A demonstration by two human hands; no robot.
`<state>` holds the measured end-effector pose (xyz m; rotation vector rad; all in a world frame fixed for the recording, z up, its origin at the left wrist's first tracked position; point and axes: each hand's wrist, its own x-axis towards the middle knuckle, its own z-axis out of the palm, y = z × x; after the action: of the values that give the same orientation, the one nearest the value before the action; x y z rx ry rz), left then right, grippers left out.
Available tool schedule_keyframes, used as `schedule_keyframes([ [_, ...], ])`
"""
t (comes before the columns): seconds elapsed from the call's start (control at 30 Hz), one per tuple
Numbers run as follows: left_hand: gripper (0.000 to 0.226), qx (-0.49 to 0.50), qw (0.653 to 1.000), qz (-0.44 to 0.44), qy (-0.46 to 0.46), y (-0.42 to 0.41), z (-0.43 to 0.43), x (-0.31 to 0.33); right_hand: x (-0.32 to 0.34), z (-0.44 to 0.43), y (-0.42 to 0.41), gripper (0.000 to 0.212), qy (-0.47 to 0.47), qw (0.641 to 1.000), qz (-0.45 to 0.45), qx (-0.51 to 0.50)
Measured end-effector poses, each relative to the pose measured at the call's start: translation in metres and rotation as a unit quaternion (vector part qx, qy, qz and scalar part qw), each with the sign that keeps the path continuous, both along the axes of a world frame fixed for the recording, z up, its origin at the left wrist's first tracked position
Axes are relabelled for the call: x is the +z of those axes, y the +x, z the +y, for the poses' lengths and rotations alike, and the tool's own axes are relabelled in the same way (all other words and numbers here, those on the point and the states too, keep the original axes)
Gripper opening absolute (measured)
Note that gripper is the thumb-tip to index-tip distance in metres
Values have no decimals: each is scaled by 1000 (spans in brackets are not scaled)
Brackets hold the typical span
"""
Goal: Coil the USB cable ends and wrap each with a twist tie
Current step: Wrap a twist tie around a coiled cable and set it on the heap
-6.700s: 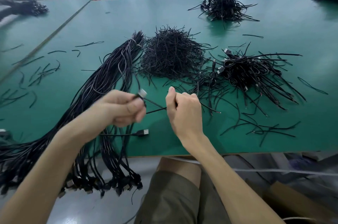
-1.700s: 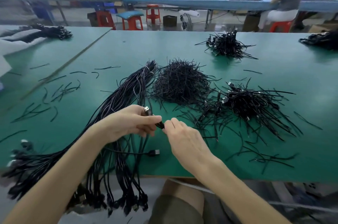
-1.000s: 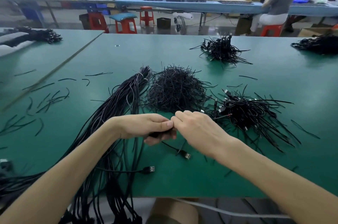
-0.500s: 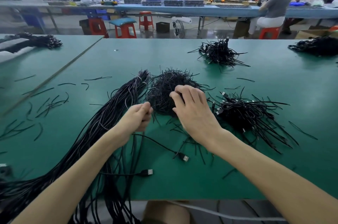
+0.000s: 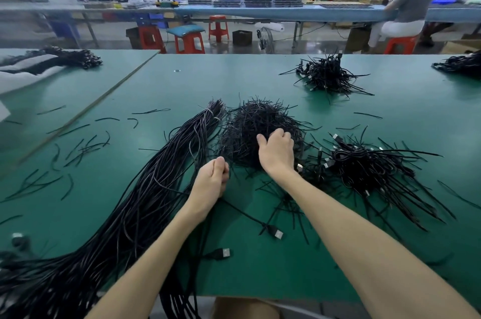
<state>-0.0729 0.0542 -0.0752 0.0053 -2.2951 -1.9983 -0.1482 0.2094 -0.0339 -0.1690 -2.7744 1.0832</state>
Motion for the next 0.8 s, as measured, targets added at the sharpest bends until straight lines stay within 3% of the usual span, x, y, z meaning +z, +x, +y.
schedule_keyframes([
  [0.2,35,-13,1000,-4,-12,-2,1,-2,-6,15,-3,21,-46,997,56,-26],
  [0.43,35,-20,1000,-11,-9,-1,0,0,-9,22,14,21,-84,981,176,21],
  [0.63,34,-22,1000,-16,-6,-1,1,2,-16,22,33,20,-41,961,269,44],
  [0.8,35,-26,999,-22,-7,-2,1,2,-10,22,54,16,-122,942,313,23],
])
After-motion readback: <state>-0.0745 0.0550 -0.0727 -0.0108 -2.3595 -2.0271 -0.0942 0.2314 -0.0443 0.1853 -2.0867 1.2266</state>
